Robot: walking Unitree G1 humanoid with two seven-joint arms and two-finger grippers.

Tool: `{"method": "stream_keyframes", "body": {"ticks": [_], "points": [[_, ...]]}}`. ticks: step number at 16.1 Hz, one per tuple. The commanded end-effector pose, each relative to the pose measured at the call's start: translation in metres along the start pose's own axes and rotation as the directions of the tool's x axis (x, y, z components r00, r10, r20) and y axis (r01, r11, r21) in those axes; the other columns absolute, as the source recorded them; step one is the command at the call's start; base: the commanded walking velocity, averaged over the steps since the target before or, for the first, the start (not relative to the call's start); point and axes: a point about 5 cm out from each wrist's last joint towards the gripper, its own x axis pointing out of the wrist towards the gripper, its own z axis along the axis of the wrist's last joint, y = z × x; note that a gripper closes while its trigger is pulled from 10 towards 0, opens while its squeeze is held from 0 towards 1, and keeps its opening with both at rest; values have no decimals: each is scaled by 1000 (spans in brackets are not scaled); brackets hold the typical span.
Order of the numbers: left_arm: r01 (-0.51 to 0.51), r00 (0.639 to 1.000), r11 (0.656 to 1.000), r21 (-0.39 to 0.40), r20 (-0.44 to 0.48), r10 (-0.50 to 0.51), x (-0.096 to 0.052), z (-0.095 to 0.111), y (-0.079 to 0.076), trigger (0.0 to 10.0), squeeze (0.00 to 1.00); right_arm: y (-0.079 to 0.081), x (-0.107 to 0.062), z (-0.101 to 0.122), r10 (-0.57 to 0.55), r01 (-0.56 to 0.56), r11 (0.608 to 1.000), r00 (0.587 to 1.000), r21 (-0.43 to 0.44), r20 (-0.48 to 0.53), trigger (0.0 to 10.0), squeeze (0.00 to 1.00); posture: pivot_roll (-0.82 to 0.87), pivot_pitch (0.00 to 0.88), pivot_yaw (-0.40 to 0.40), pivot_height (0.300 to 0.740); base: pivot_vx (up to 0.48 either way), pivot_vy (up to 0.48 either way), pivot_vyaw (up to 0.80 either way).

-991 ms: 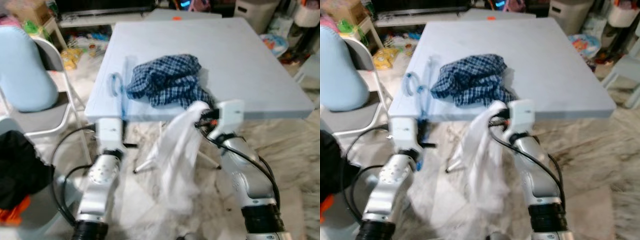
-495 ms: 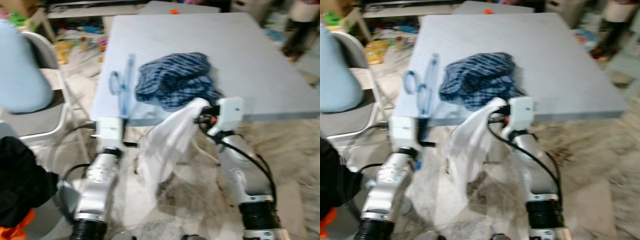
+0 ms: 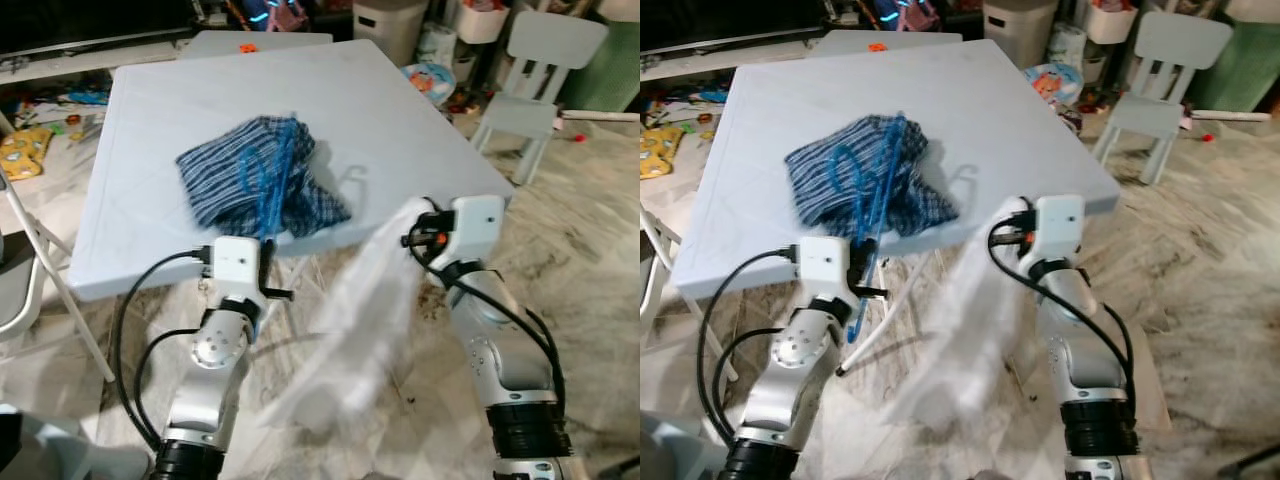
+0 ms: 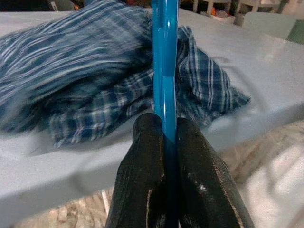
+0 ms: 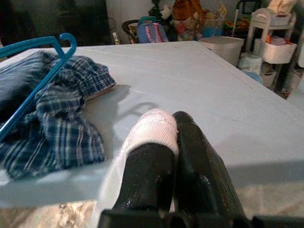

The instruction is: Hang hanger

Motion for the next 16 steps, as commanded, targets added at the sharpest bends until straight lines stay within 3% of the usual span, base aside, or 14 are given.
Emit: {"method": "stream_keyframes", "body": {"ticks": [1, 6, 13, 16], "points": [[-43, 999, 999, -2, 23, 43, -1, 6, 11, 10000, 0, 10, 2, 7, 35, -35, 999, 999, -6, 41, 10000, 0, -26, 118, 8, 740, 247, 0, 0], [-94, 993, 996, -5, 66, 94, 1, 17, 16, 10000, 0, 15, 2, 6, 78, -77, 997, 996, -24, 41, 10000, 0, -23, 119, 6, 740, 309, 179, 0], [-135, 988, 990, 51, 86, 130, 1, 22, 16, 10000, 0, 16, 0, 6, 127, -125, 991, 991, -46, 43, 10000, 0, -22, 117, 3, 740, 0, 0, 0], [-138, 987, 989, 49, 86, 134, 1, 22, 15, 10000, 0, 16, 1, 9, 131, -128, 990, 990, -57, 52, 10000, 0, -22, 116, 1, 740, 0, 0, 781]]}}
